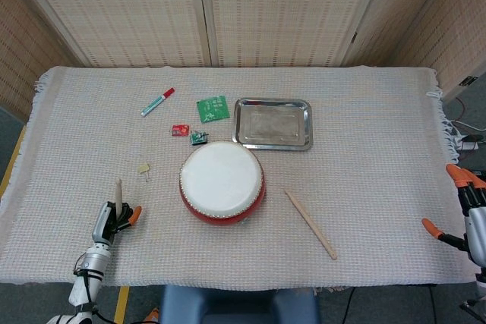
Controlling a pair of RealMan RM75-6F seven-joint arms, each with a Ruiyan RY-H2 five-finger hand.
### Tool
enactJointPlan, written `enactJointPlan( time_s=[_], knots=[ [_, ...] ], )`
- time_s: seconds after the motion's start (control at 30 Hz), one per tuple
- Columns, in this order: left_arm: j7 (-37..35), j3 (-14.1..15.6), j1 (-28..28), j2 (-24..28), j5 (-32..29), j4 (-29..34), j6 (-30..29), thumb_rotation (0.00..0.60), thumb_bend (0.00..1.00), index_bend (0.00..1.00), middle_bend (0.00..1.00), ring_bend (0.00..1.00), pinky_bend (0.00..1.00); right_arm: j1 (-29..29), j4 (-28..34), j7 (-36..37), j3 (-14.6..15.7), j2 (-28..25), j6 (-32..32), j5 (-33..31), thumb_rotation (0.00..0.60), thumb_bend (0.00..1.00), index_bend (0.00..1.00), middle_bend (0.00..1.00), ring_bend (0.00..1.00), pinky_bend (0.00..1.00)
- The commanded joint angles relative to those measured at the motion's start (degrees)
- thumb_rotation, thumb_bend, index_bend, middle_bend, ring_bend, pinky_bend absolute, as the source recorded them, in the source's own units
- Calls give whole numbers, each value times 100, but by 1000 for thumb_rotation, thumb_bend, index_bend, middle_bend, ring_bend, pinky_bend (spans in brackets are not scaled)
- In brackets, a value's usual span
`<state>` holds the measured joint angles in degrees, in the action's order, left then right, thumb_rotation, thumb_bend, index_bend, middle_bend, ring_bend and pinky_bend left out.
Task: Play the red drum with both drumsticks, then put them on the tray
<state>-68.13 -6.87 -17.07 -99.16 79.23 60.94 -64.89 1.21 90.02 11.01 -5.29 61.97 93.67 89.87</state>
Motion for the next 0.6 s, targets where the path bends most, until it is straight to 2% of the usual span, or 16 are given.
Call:
enactJointPlan(
  time_s=[0.03,0.2,0.43,0.5,0.6],
  knots=[
    [111,24,1,84,59,18,-29,600,416,1000,1000,1000,1000,14,61,-3,29,-36,-124,-64,600,62,53,100,8,167],
    [734,115,-15,437,231,146,-134,600,416,1000,1000,1000,1000,108,450,134,179,-266,-735,-302,600,62,54,100,8,166],
    [1996,66,53,1097,353,741,-600,600,417,1000,1000,1000,1000,482,1097,422,356,-526,-1942,-661,600,62,109,100,9,168],
    [2427,33,64,1343,401,938,-752,600,417,1000,1000,1000,1000,665,1298,574,358,-502,-2365,-805,600,62,129,100,9,171],
    [2993,-3,92,1626,451,1221,-950,600,417,1000,1000,1000,1000,784,1395,528,244,-176,-2482,-1015,600,62,179,101,9,175]
  ],
)
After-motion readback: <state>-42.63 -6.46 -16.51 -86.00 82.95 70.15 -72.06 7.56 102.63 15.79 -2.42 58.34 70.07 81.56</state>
